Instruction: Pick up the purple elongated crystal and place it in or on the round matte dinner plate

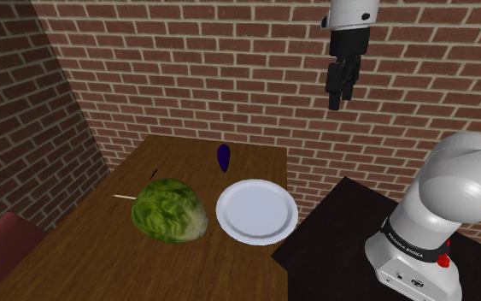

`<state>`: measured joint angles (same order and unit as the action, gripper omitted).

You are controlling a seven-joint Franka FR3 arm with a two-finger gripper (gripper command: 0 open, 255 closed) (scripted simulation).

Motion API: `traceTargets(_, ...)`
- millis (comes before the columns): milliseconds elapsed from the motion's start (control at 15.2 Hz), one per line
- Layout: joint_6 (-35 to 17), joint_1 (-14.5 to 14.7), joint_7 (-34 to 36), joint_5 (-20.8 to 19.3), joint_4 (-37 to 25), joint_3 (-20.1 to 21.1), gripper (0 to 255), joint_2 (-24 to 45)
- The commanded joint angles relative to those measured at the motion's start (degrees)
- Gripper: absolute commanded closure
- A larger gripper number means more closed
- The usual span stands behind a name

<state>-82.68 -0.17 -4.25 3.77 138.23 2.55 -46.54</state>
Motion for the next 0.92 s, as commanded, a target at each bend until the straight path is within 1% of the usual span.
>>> traceTargets(0,0.0,0.0,0.0,0.0,0.0,0.0,0,0.0)
traceTargets(396,-10.7,1.1,-5.6,-1.4,-1.0,-1.0,0,11.7)
traceTargets(858,-20.9,2.4,-11.5,-2.3,-5.8,-1.4,0,26.8)
